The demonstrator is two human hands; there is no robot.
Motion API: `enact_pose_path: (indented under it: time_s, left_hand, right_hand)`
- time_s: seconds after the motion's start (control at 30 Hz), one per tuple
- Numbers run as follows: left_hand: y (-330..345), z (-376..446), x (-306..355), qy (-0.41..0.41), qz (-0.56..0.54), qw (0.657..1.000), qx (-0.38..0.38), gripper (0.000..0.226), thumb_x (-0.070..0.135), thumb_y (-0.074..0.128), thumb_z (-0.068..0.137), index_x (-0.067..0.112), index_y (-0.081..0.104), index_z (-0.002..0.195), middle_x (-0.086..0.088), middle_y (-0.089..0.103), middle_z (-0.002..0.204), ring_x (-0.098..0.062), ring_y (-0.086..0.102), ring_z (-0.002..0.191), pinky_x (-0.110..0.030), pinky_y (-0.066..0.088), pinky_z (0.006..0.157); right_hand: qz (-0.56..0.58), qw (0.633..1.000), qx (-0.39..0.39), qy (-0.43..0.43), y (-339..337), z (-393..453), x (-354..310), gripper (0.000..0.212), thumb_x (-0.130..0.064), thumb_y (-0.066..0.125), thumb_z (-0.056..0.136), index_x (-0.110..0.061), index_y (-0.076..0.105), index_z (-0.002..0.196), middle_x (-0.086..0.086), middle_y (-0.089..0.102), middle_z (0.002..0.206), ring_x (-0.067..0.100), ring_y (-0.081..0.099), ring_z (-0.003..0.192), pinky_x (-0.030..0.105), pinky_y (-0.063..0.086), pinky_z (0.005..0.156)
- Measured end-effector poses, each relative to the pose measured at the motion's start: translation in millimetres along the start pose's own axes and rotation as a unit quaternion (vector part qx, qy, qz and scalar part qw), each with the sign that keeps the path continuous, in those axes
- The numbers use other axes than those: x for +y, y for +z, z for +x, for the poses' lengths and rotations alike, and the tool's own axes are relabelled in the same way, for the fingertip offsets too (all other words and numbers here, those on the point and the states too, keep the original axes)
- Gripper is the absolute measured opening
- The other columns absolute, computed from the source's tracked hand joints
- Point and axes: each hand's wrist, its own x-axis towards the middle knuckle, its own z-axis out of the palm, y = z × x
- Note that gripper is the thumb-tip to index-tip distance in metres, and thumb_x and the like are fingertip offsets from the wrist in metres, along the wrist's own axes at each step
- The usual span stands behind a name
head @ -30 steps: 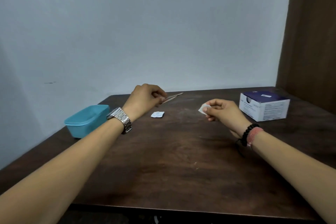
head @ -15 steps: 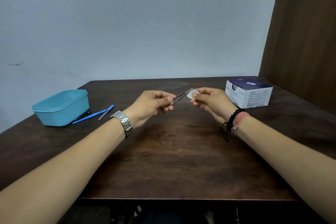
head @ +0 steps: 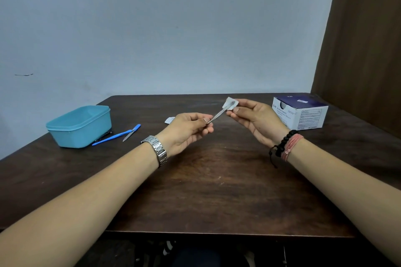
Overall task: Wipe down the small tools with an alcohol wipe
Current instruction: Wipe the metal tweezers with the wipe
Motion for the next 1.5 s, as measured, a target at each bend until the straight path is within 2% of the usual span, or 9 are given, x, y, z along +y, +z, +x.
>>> enact_pose_path:
  time_s: [0.23,0.37,0.5,0.73,0.87,1.07,1.27,1.37,1.5]
  left_hand:
    - [2.9,1.8,-6.0,0.011,0.051,0.998,-0.018,0.013,0.002,0.051,0.097,0.005,0.063,0.096,-0.008,0.063,0.078,-0.007,0.065,0.060,-0.013,0.053,0.060]
    - [5.5,2.0,-6.2,0.029,0.085,0.996,-0.015,0.012,0.008,0.053,0.097,0.007,0.064,0.097,-0.006,0.063,0.076,-0.007,0.064,0.059,-0.014,0.052,0.060]
    - [3.9,2.7,-8.0,0.057,0.154,0.986,-0.030,0.014,0.020,0.059,0.095,0.011,0.069,0.096,-0.002,0.064,0.076,-0.008,0.061,0.064,-0.017,0.049,0.063]
    - [2.9,3.3,-9.8,0.103,0.244,0.964,-0.040,0.010,0.015,0.061,0.094,0.011,0.070,0.092,-0.002,0.065,0.074,-0.006,0.061,0.061,-0.015,0.049,0.061]
    - [3.3,4.2,-11.5,0.108,0.269,0.956,-0.039,0.015,0.015,0.059,0.095,0.004,0.069,0.099,-0.002,0.065,0.075,-0.007,0.062,0.062,-0.016,0.050,0.062]
    - [5.4,5.4,-12.7,0.131,0.356,0.924,-0.045,0.020,0.022,0.050,0.100,0.019,0.068,0.091,-0.002,0.066,0.081,-0.013,0.063,0.066,-0.021,0.049,0.065]
    - [3.8,3.3,-11.4,0.170,0.448,0.877,-0.043,0.026,0.023,0.042,0.102,0.018,0.067,0.094,0.007,0.061,0.074,-0.009,0.064,0.062,-0.021,0.049,0.066]
    - [4.3,4.0,-11.7,0.181,0.477,0.859,-0.045,0.027,0.023,0.039,0.102,0.020,0.063,0.091,0.008,0.058,0.072,-0.008,0.062,0.061,-0.024,0.049,0.069]
    - [4.3,4.5,-10.6,0.189,0.495,0.847,-0.042,0.027,0.023,0.037,0.103,0.024,0.059,0.088,0.009,0.056,0.071,-0.008,0.060,0.060,-0.020,0.047,0.066]
  right_hand:
    - [-0.044,0.999,0.010,-0.010,-0.2,0.3,3.2,0.007,0.002,0.061,0.087,-0.001,0.066,0.091,0.005,0.068,0.078,0.008,0.063,0.066,0.017,0.055,0.066]
    - [-0.068,0.997,0.023,-0.006,-1.2,-0.2,2.8,0.005,0.001,0.063,0.087,-0.003,0.066,0.087,0.002,0.068,0.071,0.007,0.060,0.062,0.016,0.054,0.063]
    - [-0.089,0.996,0.027,0.000,-1.3,-1.5,1.9,0.003,-0.002,0.065,0.087,-0.005,0.067,0.086,0.000,0.067,0.069,0.007,0.059,0.062,0.016,0.054,0.063]
    - [-0.076,0.997,0.026,-0.001,-1.7,-1.0,1.4,0.007,-0.002,0.064,0.088,-0.007,0.067,0.091,-0.002,0.070,0.073,0.006,0.064,0.066,0.016,0.054,0.062]
    - [-0.076,0.997,0.015,0.009,-2.2,0.1,2.0,0.009,-0.002,0.063,0.088,-0.007,0.068,0.094,-0.004,0.070,0.072,0.005,0.061,0.066,0.016,0.052,0.061]
    - [-0.096,0.995,0.003,0.009,-0.6,-0.5,3.4,0.006,-0.004,0.065,0.087,-0.008,0.068,0.088,-0.003,0.065,0.072,0.005,0.059,0.065,0.015,0.051,0.061]
    - [-0.115,0.993,-0.007,0.011,-2.1,0.1,5.4,0.009,-0.003,0.063,0.088,-0.008,0.069,0.093,0.001,0.065,0.077,0.005,0.061,0.066,0.015,0.051,0.063]
    - [-0.124,0.992,-0.010,0.014,-2.0,0.0,6.9,0.009,-0.004,0.064,0.088,-0.006,0.070,0.094,0.001,0.065,0.074,0.005,0.061,0.066,0.015,0.051,0.063]
    - [-0.124,0.992,0.018,0.008,-1.2,0.5,6.6,0.005,-0.005,0.066,0.086,-0.007,0.070,0.088,-0.001,0.065,0.071,0.005,0.059,0.064,0.015,0.050,0.060]
